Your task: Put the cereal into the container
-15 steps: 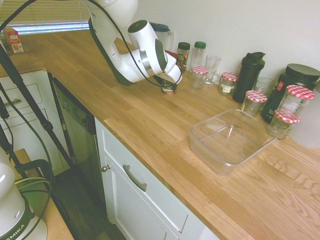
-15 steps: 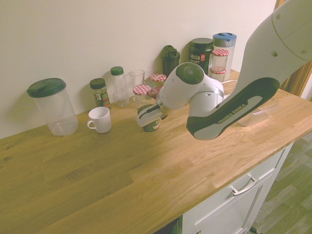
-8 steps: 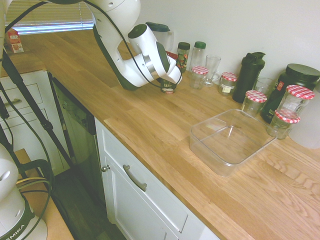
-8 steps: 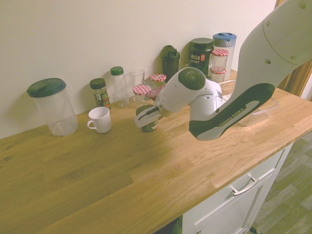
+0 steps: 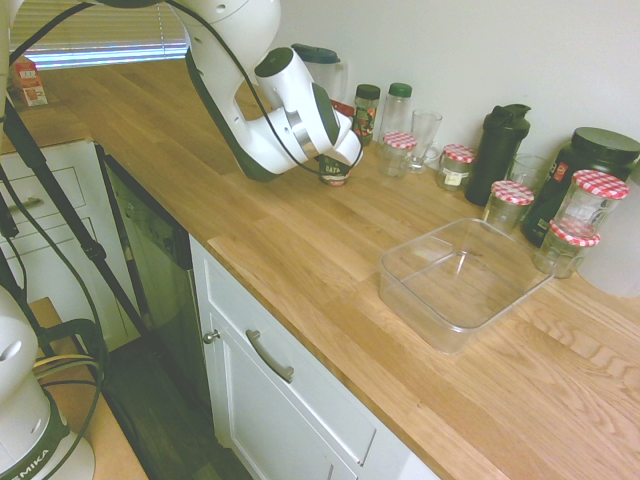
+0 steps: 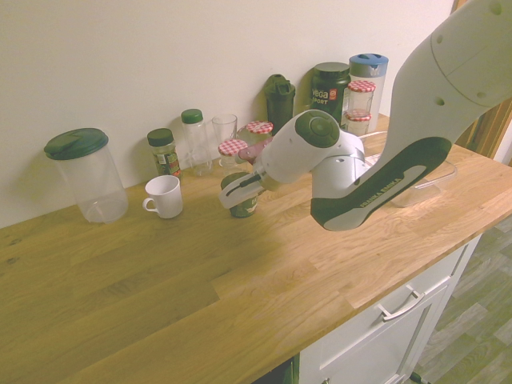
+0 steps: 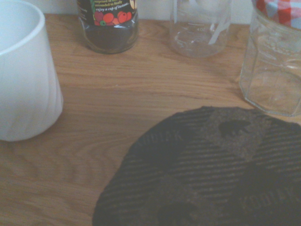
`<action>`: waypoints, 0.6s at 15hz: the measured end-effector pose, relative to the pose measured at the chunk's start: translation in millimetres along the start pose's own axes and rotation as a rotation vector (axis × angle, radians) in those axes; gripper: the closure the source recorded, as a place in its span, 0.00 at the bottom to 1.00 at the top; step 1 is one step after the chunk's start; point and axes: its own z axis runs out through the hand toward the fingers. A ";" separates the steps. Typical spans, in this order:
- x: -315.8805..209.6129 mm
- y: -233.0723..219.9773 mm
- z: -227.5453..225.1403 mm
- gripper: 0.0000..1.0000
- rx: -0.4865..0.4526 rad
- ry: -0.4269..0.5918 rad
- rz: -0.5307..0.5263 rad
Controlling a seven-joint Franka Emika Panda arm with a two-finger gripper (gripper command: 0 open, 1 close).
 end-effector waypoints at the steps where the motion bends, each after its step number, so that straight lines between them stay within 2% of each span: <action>1: 0.8 -1.8 -2.1 1.00 0.005 0.002 -0.001; 6: 18.8 -14.8 -30.0 1.00 0.013 0.047 0.005; 9: 54.7 -13.2 -71.8 1.00 -0.001 0.115 0.052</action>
